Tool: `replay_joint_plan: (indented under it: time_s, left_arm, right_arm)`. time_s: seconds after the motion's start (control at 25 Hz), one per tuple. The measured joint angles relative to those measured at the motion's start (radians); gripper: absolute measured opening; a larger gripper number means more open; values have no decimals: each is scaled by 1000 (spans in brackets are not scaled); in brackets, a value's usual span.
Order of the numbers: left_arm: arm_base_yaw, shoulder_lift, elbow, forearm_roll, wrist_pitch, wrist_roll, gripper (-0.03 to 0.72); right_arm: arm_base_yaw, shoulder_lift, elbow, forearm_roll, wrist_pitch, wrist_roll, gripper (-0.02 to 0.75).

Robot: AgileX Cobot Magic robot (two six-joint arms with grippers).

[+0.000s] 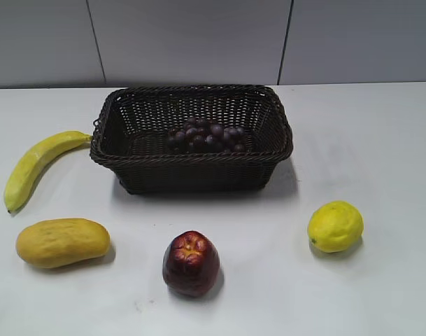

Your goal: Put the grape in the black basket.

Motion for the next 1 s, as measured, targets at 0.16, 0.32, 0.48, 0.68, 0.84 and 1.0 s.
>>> replay_joint_plan:
  time_s: [0.16,0.32,0.48,0.68,0.84,1.0]
  left_arm:
    - [0,0,0,0,0,0,232]
    - [0,0,0,0,0,0,232]
    - [0,0,0,0,0,0,234]
    - [0,0,0,0,0,0,236]
    - [0,0,0,0,0,0,237]
    - [0,0,0,0,0,0,230]
  right_arm:
    - [0,-207,142,-1,-14,3,573]
    - [0,-367,262,-19,-16,5,573]
    - [0,-471,361,-29,-25,5,573]
    - [0,-494,372,-29,-44,5,573]
    - [0,-494,373,-28,-45,5,573]
    - [0,-494,373,-26,-45,5,573]
